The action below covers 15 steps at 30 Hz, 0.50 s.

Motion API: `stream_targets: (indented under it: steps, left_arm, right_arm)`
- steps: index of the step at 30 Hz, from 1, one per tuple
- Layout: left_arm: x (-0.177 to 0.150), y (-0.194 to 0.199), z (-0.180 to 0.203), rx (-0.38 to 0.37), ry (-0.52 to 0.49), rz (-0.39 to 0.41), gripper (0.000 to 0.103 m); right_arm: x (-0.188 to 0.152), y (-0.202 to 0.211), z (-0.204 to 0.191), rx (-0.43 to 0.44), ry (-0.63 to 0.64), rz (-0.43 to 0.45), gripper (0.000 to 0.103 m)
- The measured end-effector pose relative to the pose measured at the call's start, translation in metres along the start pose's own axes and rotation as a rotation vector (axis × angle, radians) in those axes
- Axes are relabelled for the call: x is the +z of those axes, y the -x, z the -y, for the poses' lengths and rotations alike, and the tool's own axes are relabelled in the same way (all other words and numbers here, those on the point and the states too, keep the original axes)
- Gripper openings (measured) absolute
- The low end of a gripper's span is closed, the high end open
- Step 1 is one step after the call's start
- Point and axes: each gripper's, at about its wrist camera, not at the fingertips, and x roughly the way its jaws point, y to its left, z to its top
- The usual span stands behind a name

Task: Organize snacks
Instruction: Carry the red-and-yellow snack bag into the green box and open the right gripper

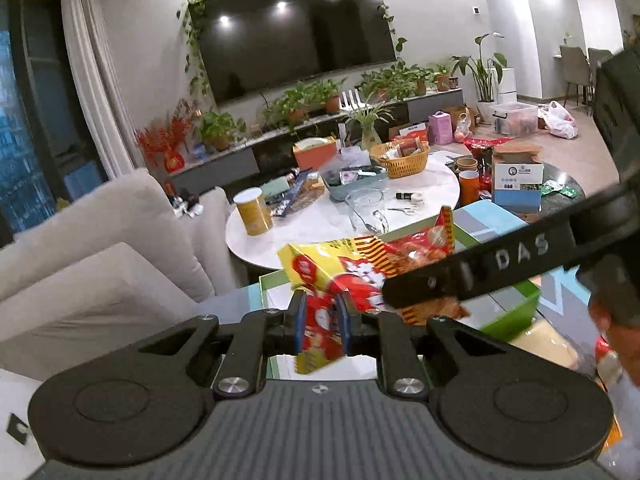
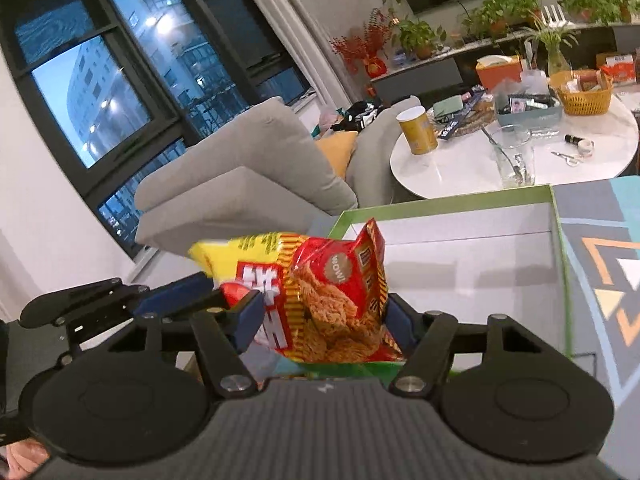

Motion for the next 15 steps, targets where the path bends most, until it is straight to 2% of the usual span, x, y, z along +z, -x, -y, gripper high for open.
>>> stream_targets:
  steps: [2,3,6,8,11,14,15]
  left_arm:
    - [0.001,-0.013,-0.005,-0.061,0.023,-0.030,0.014]
    - [0.000,-0.020,-0.006,-0.065,0.033,-0.048,0.013]
    - [-0.009,-0.035,-0.005,-0.053,0.014,-0.081,0.016]
    - [-0.017,-0.043,-0.009,-0.070,0.036,-0.120,0.017]
    - [-0.026,-0.052,-0.016,-0.054,0.064,-0.161,0.017]
    - [-0.028,-0.054,-0.023,-0.051,0.093,-0.179,0.018]
    - [-0.029,-0.052,-0.025,-0.052,0.102,-0.181,0.021]
  right_arm:
    - [0.002,-0.012,0.005,0.015,-0.019,-0.012,0.066]
    - [0.003,-0.017,0.006,0.038,-0.034,-0.024,0.063]
    - [0.002,-0.028,0.005,0.017,-0.026,-0.037,0.062]
    - [-0.002,-0.033,0.007,-0.015,-0.015,-0.048,0.062]
    - [-0.007,-0.034,0.011,-0.035,-0.021,-0.059,0.062]
    - [-0.011,-0.030,0.015,-0.049,-0.031,-0.059,0.062]
    - [-0.013,-0.027,0.016,-0.051,-0.034,-0.058,0.062]
